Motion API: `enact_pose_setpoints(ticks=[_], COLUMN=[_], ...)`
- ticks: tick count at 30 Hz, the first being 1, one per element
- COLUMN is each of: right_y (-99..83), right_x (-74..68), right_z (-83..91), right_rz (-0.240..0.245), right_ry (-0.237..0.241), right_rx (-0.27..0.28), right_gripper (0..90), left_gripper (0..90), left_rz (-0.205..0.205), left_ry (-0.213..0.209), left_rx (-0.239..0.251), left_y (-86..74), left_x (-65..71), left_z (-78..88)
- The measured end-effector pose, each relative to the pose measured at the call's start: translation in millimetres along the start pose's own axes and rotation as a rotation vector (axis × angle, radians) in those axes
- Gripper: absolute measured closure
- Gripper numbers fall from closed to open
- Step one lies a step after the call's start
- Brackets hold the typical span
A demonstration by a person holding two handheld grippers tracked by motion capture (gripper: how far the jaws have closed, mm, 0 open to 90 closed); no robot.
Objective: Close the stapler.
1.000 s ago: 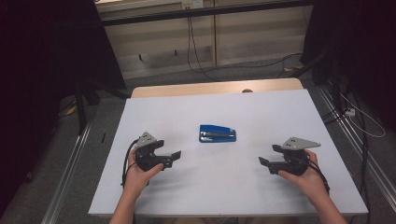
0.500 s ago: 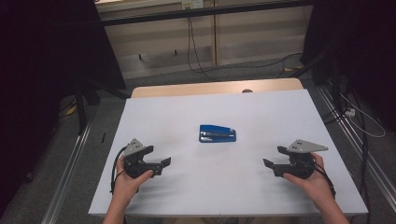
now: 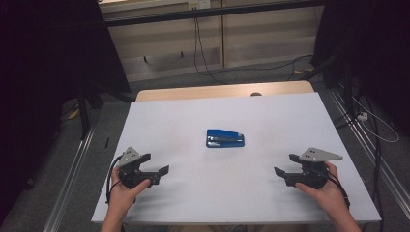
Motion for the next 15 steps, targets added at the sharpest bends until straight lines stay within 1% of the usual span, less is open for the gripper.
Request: enact_pose_setpoints(ticks=[1,2,3,6,7,9,11,15], right_y=[-0.1,-0.6,-1.1,-3.4,-3.4,-2.3,-1.8,-2.9], right_x=[-0.7,-1.5,-1.9,-3.5,-3.9,-3.9,-3.7,-3.6], right_z=[0.7,1.0,1.1,1.8,2.4,3.4,3.8,3.3], right_rz=[0.002,0.002,0.004,0.016,0.016,0.012,0.009,0.014], right_ry=[0.001,0.0,0.0,-0.002,-0.003,-0.003,-0.007,-0.005], right_rx=[0.001,0.0,0.0,-0.009,-0.01,0.0,0.004,0.002], right_gripper=[23.4,23.4,23.3,23.3,23.2,23.1,22.8,21.4], left_gripper=[7.6,7.6,7.6,7.6,7.6,7.6,7.6,7.6], left_rz=[0.006,0.005,0.003,0.006,0.002,-0.005,-0.003,-0.002], left_ry=[0.004,-0.001,0.006,0.007,0.015,0.013,0.013,0.015], left_rx=[0.003,0.003,0.001,0.003,-0.002,-0.01,-0.009,-0.012], left_y=[-0.5,-1.0,-1.9,-3.8,-4.7,-6.5,-6.9,-6.6], left_x=[-0.8,-1.4,-2.6,-4.3,-5.2,-4.9,-5.0,-6.1], left_z=[1.0,1.8,3.0,4.7,5.4,5.8,5.3,3.5])
Point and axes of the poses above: each handheld gripper's, and its own axes: z roughly backward along the jaws, y roughly out of its top, x roughly to its right, the point moved 7 cm from there along -z, roughly forward along the jaws, and after that the axes turned 5 degrees about z, right-handed, at the moved point
